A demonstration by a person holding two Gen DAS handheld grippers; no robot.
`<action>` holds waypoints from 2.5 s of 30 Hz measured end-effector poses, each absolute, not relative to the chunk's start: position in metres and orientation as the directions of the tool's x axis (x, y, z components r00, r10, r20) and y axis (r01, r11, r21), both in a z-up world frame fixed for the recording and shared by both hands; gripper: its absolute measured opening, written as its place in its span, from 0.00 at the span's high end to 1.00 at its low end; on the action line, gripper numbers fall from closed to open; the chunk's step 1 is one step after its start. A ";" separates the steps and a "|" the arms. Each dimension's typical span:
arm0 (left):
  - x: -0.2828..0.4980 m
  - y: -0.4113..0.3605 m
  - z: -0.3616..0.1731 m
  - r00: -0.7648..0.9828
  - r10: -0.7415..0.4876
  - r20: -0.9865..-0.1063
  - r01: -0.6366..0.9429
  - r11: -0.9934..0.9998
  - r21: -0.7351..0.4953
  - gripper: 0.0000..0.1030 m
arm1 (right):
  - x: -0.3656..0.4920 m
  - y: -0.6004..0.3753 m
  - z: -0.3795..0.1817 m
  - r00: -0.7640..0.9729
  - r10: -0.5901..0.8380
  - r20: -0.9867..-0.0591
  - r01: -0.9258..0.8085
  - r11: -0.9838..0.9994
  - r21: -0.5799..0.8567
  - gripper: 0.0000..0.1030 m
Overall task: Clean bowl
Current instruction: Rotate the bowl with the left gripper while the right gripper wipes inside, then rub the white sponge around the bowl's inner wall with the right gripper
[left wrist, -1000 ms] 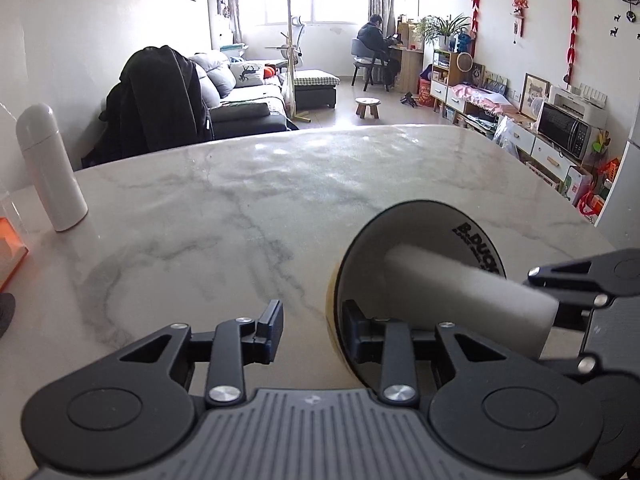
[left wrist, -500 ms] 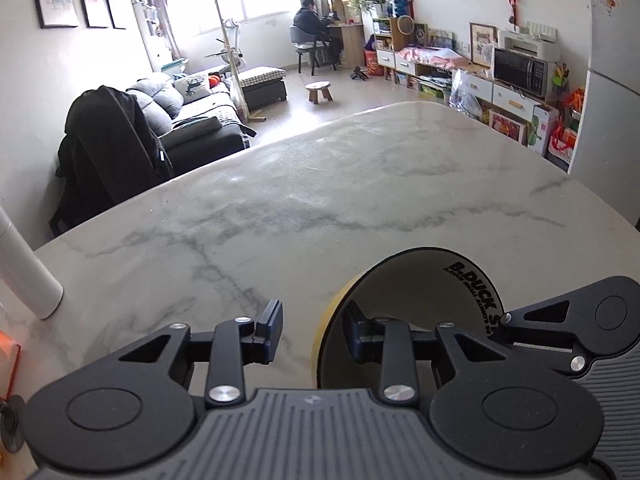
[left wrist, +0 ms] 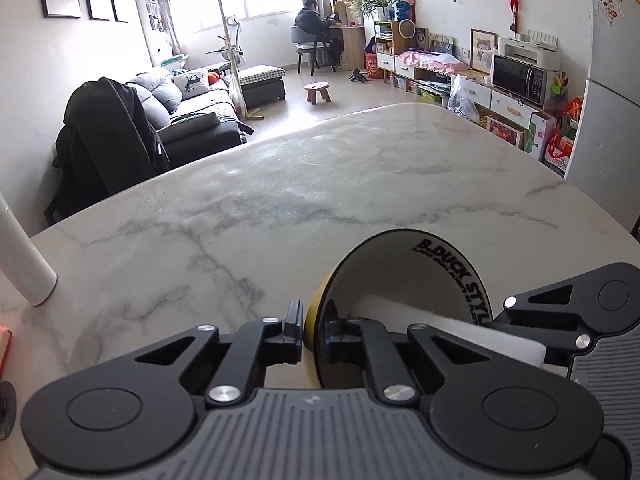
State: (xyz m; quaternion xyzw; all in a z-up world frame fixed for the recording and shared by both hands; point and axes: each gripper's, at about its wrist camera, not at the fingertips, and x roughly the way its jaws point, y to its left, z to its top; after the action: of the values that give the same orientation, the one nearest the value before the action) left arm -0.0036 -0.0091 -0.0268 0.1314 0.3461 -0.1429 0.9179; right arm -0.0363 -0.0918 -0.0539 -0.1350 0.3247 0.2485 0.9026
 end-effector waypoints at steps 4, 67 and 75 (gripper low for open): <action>-0.012 -0.003 -0.031 0.728 -0.146 -0.670 0.311 0.941 0.132 0.91 | -0.039 -0.093 -0.051 0.675 0.365 -0.641 -0.526 0.847 -0.072 0.77; -0.058 -0.012 -0.023 0.759 -0.110 -0.642 0.164 0.986 0.026 0.78 | -0.019 -0.149 -0.064 0.668 0.499 -0.552 -0.324 0.863 0.389 0.81; -0.055 -0.017 -0.022 0.761 -0.100 -0.641 0.166 0.985 0.043 0.78 | -0.019 -0.151 -0.065 0.671 0.497 -0.550 -0.308 0.862 0.403 0.81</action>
State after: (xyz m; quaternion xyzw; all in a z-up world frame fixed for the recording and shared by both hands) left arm -0.0548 -0.0168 -0.0219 0.0488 0.3383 -0.0712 0.9371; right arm -0.0192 -0.1512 -0.0650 0.1395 0.3386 0.2230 0.9034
